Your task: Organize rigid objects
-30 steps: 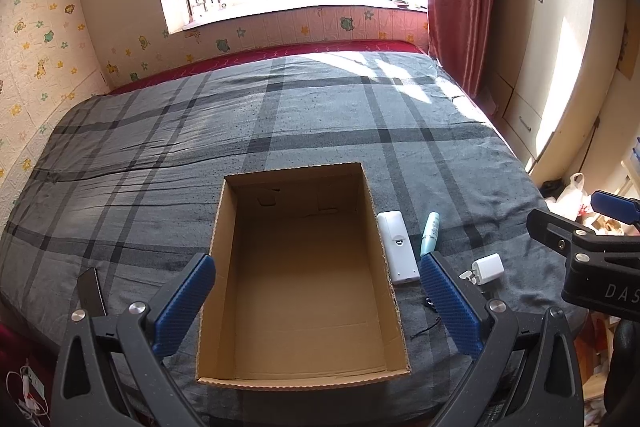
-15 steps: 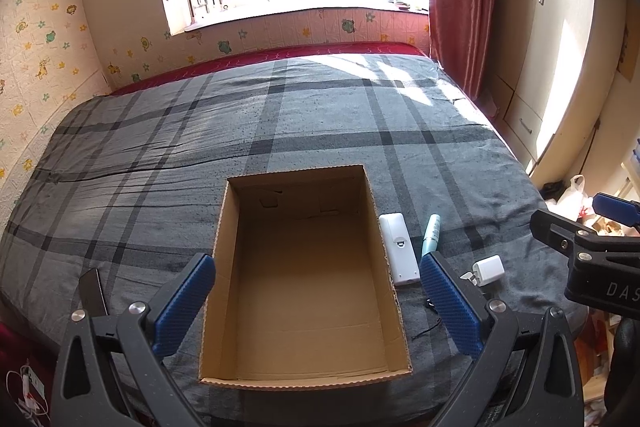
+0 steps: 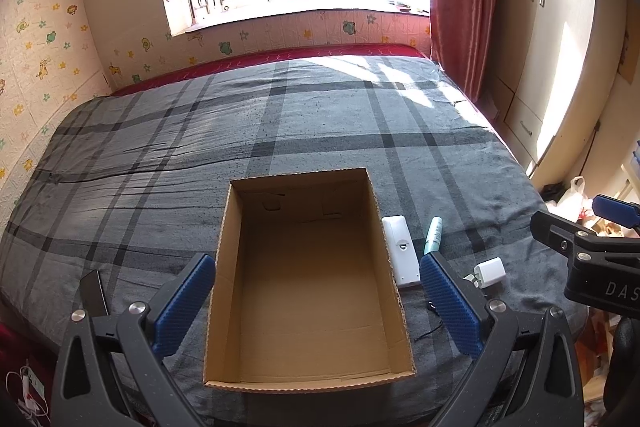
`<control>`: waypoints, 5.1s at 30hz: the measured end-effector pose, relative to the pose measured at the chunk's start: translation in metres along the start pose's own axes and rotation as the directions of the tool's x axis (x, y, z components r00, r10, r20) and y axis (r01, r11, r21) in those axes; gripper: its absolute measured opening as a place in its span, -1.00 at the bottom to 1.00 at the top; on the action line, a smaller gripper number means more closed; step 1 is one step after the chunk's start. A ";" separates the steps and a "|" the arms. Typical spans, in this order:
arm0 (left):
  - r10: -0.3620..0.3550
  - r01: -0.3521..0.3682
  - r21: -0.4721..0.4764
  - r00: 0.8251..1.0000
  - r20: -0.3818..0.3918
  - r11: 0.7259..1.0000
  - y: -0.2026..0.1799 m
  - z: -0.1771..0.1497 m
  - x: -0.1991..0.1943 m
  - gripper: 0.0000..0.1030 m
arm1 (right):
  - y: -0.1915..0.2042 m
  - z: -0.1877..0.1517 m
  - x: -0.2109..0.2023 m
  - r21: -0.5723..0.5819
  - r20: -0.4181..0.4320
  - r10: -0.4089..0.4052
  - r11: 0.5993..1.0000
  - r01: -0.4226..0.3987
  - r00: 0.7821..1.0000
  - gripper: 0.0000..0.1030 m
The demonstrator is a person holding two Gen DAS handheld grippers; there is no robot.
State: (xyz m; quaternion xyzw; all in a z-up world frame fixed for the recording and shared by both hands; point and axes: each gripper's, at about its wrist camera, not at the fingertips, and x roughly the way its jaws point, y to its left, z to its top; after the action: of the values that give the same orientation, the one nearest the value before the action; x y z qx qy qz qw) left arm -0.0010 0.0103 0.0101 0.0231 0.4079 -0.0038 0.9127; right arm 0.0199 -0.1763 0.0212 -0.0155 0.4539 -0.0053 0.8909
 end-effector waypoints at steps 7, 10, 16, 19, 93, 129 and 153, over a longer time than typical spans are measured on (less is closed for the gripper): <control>-0.004 0.004 0.007 1.000 0.014 1.000 0.005 0.003 -0.002 1.00 | 0.002 0.004 -0.003 0.013 0.014 -0.004 1.000 0.004 1.000 1.00; -0.005 0.005 0.003 1.000 0.014 1.000 0.008 0.003 -0.001 1.00 | 0.004 0.004 -0.003 0.010 0.016 -0.012 1.000 0.012 1.000 1.00; -0.009 0.009 -0.018 1.000 0.017 1.000 0.018 0.003 -0.001 1.00 | 0.004 0.004 -0.003 0.014 0.020 -0.020 1.000 0.020 1.000 1.00; 0.004 -0.003 -0.016 1.000 0.024 1.000 0.023 0.003 -0.001 1.00 | 0.005 0.004 -0.002 0.014 0.016 -0.024 1.000 0.024 1.000 1.00; -0.042 0.037 -0.029 0.977 -0.210 0.999 0.122 -0.072 0.181 -0.70 | -0.007 -0.020 0.078 0.042 -0.120 -0.054 0.997 0.059 0.991 0.99; -0.060 0.050 -0.054 0.978 -0.200 0.997 0.126 -0.075 0.181 -0.70 | -0.101 -0.079 0.229 0.067 -0.279 -0.066 0.994 0.088 0.958 0.73; -0.047 0.039 -0.048 0.978 -0.201 0.998 0.123 -0.076 0.181 -0.70 | -0.095 -0.086 0.233 0.080 -0.301 -0.022 0.996 0.048 0.953 0.09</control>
State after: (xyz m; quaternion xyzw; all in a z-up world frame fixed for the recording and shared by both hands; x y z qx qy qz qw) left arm 0.0659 0.1386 -0.1707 -0.0054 0.4991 -0.0123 0.8665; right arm 0.0879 -0.2791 -0.2145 0.0159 0.5827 -0.0428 0.8114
